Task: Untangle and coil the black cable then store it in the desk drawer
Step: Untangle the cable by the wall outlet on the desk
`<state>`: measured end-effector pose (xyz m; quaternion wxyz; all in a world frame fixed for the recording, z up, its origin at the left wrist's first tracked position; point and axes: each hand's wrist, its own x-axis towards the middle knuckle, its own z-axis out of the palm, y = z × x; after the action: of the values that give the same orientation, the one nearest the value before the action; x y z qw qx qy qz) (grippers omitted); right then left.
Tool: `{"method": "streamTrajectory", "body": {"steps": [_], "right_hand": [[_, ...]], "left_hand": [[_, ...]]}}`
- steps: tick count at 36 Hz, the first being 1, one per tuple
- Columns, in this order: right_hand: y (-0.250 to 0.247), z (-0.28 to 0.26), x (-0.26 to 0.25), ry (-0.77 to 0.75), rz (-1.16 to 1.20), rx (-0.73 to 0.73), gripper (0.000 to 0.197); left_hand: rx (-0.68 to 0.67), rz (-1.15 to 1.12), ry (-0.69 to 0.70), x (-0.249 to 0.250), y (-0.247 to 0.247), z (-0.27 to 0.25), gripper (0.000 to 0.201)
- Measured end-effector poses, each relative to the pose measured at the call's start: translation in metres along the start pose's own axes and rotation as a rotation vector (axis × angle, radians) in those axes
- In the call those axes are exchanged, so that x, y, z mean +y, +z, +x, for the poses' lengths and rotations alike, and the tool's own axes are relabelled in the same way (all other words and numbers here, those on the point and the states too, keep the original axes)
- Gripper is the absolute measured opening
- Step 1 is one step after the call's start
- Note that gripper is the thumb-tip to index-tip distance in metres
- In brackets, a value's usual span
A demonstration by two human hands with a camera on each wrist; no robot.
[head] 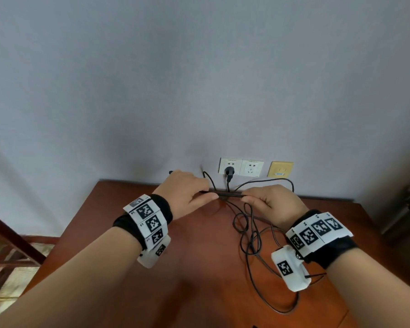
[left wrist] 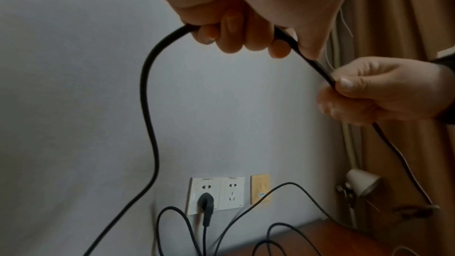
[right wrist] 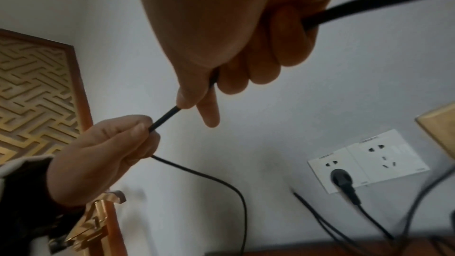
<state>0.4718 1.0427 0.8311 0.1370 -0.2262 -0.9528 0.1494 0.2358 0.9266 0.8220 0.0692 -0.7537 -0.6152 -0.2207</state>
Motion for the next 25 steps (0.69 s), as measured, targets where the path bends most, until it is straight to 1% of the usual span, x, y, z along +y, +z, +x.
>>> {"method": "streamTrajectory", "body": {"steps": [1, 3, 5, 6, 9, 11, 13, 16, 18, 21, 23, 25], "right_hand": [[-0.001, -0.002, 0.005, 0.026, -0.005, -0.003, 0.041], [0.000, -0.006, 0.013, 0.059, -0.035, -0.020, 0.050], [0.001, -0.008, 0.017, 0.051, -0.076, -0.040, 0.057], [0.001, -0.008, 0.017, 0.049, -0.086, -0.044, 0.057], [0.001, -0.006, 0.013, 0.062, -0.073, -0.027, 0.049], [0.001, -0.004, 0.008, 0.059, -0.055, -0.009, 0.038], [0.003, -0.001, 0.003, 0.059, -0.032, 0.023, 0.034], [0.006, 0.007, -0.003, 0.063, -0.006, 0.066, 0.033], [0.008, 0.012, -0.009, 0.048, -0.005, 0.077, 0.033], [0.010, 0.016, -0.019, 0.033, 0.006, 0.058, 0.039], [0.008, 0.017, -0.022, 0.030, 0.009, 0.063, 0.039], [0.007, 0.015, -0.020, 0.023, 0.025, 0.057, 0.038]], "left_hand": [[0.001, -0.007, -0.013, -0.004, 0.000, -0.001, 0.048], [-0.020, 0.003, -0.023, -0.011, 0.000, -0.002, 0.051], [-0.044, 0.021, -0.015, -0.012, 0.001, -0.002, 0.053], [-0.049, 0.021, -0.023, -0.011, 0.000, -0.002, 0.054], [-0.058, 0.016, -0.105, -0.006, -0.001, 0.002, 0.052], [-0.049, 0.080, -0.168, 0.000, 0.000, 0.005, 0.053], [-0.030, 0.120, -0.254, 0.009, 0.003, 0.008, 0.051], [-0.039, 0.041, -0.347, 0.027, 0.010, 0.016, 0.047], [-0.036, -0.050, -0.349, 0.042, 0.015, 0.022, 0.041], [-0.018, -0.118, -0.288, 0.062, 0.020, 0.031, 0.033], [-0.002, -0.128, -0.266, 0.066, 0.023, 0.033, 0.033], [0.020, -0.106, -0.222, 0.063, 0.023, 0.032, 0.038]]}}
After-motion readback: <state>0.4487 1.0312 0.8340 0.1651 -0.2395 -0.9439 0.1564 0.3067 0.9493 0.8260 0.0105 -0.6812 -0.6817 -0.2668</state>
